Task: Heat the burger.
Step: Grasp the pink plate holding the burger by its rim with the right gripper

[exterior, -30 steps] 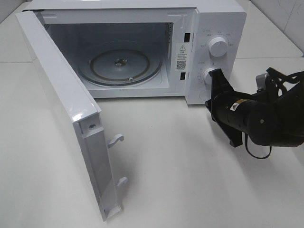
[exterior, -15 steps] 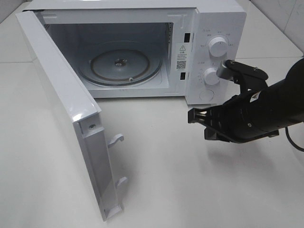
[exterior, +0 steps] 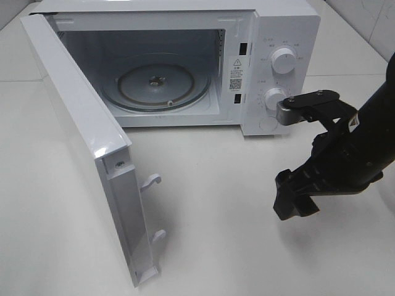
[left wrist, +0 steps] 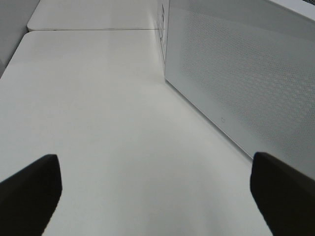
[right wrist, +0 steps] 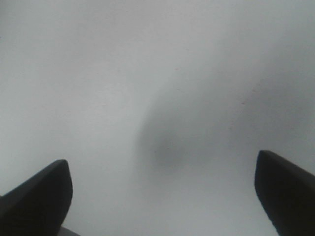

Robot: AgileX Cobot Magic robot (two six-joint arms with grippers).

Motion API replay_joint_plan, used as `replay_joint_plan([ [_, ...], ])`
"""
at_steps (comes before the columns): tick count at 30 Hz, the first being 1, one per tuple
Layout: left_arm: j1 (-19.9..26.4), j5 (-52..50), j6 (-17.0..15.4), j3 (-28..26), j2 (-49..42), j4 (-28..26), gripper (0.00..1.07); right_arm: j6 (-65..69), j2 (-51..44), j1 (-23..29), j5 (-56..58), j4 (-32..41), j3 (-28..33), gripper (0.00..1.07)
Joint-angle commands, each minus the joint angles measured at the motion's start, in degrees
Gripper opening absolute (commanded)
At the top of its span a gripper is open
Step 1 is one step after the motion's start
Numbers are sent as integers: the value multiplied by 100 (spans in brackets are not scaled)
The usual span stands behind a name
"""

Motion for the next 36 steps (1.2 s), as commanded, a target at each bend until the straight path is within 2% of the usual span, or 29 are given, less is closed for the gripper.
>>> replay_joint_plan([
  [1, 0, 11, -17, 11, -80, 23, 95, 155, -11, -344, 252, -332, -103, 101],
  [2, 0, 11, -17, 11, -80, 23, 95, 286, 57, -602, 390, -647, -138, 100],
  [3, 0, 11, -17, 11, -80, 23, 95, 286, 57, -602, 390, -647, -138, 100],
  [5, 0, 11, -17, 11, -80, 23, 95, 504, 275, -1008, 722, -980, -275, 100],
  [6, 0, 11, -17, 11, -80, 23, 95, 504, 275, -1008, 722, -980, -275, 100],
  [7, 0, 11, -17, 11, -80, 23, 95, 653, 464, -1272, 968, -1186, -395, 100],
  [10, 0, 11, -17, 11, -80, 23, 95, 957, 716, -1633, 1232, -1484, -642, 99],
  [14, 0, 11, -17, 11, -80, 23, 95, 1003, 888, -1891, 1295, -1679, -854, 99],
  [17, 0, 11, -17, 11, -80, 23, 95, 980, 1220, -2326, 1306, -1862, -1100, 99],
  [36, 0, 11, -17, 11, -80, 23, 95, 625, 1656, -3358, 521, -1507, -1117, 89],
])
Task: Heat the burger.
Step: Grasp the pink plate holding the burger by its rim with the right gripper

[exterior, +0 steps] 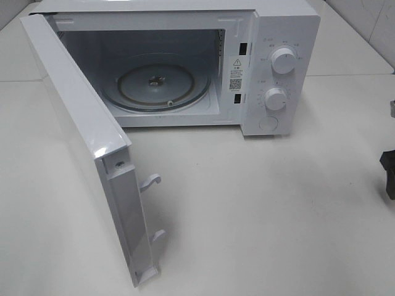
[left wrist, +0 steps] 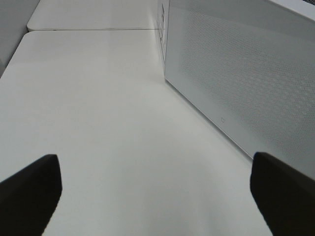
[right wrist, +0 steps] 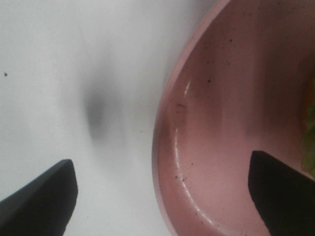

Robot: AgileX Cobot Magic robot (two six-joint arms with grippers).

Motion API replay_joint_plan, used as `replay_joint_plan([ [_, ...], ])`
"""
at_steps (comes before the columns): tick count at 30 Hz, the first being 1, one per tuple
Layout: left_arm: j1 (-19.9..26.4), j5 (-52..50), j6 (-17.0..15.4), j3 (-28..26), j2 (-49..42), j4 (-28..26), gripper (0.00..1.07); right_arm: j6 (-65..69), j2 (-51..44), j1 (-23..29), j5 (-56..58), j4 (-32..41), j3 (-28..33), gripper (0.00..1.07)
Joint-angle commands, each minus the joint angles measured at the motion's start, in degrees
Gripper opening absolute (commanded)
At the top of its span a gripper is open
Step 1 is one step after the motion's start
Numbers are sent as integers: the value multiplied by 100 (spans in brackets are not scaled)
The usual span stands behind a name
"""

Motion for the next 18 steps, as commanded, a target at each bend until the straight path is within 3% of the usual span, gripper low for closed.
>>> replay_joint_plan([
  [1, 0, 11, -17, 11, -80, 23, 95, -109, 29, -132, -160, 109, -23, 89],
  [8, 0, 11, -17, 11, -80, 23, 95, -206, 52, -292, -424, 218, -23, 76],
  [18, 0, 11, -17, 11, -80, 23, 95, -206, 613, -292, -413, 212, -23, 75],
])
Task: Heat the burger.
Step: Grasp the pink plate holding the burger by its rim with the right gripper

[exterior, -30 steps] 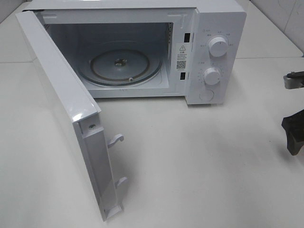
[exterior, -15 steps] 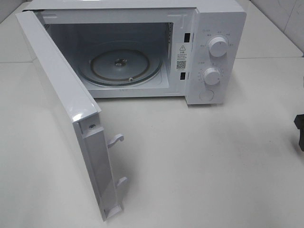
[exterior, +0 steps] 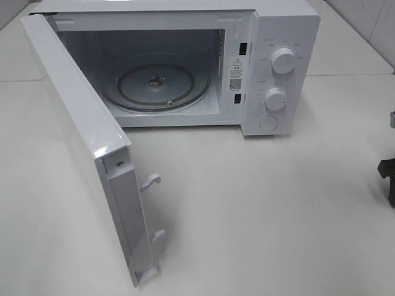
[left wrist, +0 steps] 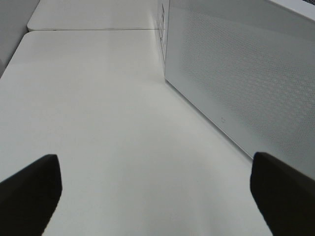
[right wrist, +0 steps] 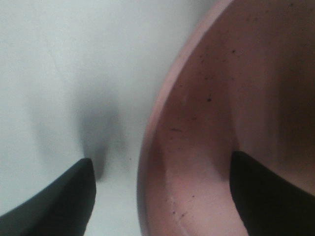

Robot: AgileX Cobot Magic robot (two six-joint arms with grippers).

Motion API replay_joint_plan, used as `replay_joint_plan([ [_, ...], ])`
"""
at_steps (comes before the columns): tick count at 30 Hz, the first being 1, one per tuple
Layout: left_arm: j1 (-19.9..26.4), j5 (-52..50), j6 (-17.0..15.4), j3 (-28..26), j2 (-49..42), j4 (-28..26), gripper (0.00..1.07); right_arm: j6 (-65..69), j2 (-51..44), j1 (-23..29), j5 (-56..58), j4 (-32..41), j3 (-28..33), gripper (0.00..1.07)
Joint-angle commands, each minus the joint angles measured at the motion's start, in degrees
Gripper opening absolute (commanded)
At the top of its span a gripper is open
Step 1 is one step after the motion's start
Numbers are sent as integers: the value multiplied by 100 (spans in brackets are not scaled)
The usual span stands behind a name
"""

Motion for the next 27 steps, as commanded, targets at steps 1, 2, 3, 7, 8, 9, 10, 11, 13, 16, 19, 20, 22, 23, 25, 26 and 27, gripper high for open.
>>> replay_joint_plan([
  [1, 0, 11, -17, 11, -80, 23, 95, -57, 63, -34, 23, 17, -23, 75],
  [2, 0, 11, -17, 11, -80, 23, 95, -57, 74, -34, 17, 17, -23, 75],
  [3, 0, 11, -17, 11, -80, 23, 95, -74, 74, -34, 11, 17, -23, 75],
  [7, 0, 11, -17, 11, -80, 23, 95, -149, 74, -34, 11, 17, -23, 75],
  [8, 0, 11, -17, 11, -80, 23, 95, -172, 74, -34, 34, 17, -23, 74],
  [9, 0, 11, -17, 11, -80, 23, 95, -172, 74, -34, 34, 17, -23, 74],
  [10, 0, 11, -17, 11, -80, 23, 95, -189, 74, -34, 126, 17, -23, 70],
  [11, 0, 11, -17, 11, -80, 23, 95, -189, 74, -34, 126, 17, -23, 70],
  [13, 0, 11, -17, 11, -80, 23, 95, -246, 74, -34, 281, 11, -23, 54],
  [16, 0, 11, -17, 11, -80, 23, 95, -269, 74, -34, 350, 0, -23, 25],
  [19, 0, 11, -17, 11, -80, 23, 95, -264, 74, -34, 424, 0, -23, 0],
  [20, 0, 11, -17, 11, -80, 23, 95, -264, 74, -34, 424, 0, -23, 0],
  [22, 0, 11, -17, 11, -80, 23, 95, -269, 74, -34, 447, 6, -23, 0],
  [23, 0, 11, -17, 11, -80, 23, 95, -269, 74, -34, 441, 6, -23, 0],
  [25, 0, 11, -17, 11, -80, 23, 95, -252, 74, -29, 441, 6, -23, 0],
  [26, 0, 11, -17, 11, -80, 23, 95, -183, 74, -29, 441, 0, -23, 0],
  [27, 0, 11, -17, 11, -80, 23, 95, -103, 74, -29, 464, 0, -23, 0],
])
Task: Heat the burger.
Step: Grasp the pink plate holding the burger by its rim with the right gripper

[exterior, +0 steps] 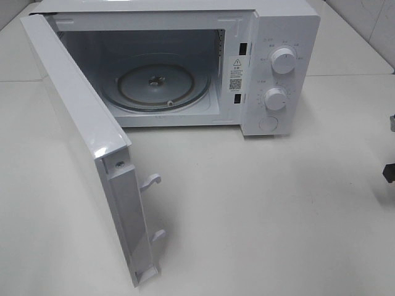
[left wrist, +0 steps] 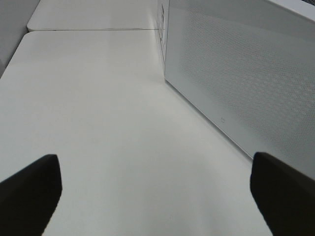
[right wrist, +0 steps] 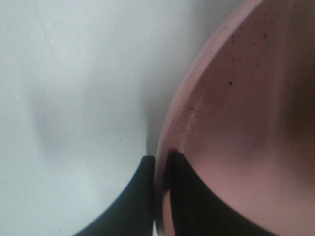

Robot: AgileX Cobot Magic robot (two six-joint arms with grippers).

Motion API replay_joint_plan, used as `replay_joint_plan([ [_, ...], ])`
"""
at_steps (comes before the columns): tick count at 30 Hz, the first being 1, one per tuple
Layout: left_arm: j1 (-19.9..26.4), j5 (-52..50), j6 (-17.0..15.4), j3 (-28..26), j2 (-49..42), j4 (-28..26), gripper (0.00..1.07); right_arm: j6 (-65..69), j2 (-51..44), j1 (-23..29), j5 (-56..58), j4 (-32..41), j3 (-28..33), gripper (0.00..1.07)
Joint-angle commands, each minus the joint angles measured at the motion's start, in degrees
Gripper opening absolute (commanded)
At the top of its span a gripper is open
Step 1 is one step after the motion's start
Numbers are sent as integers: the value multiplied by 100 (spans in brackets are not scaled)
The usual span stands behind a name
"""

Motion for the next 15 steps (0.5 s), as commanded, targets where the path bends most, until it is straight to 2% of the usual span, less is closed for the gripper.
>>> replay_joint_plan([
  [1, 0, 11, -17, 11, -80, 23, 95, 132, 86, -29, 97, 120, 40, 0],
  [8, 0, 11, -17, 11, -80, 23, 95, 831, 86, 17, 149, -126, 40, 0],
  [13, 0, 11, -17, 11, -80, 23, 95, 859, -97, 338, 264, -229, 120, 0],
  [15, 0, 11, -17, 11, -80, 23, 95, 985, -395, 676, 327, -390, 229, 0],
])
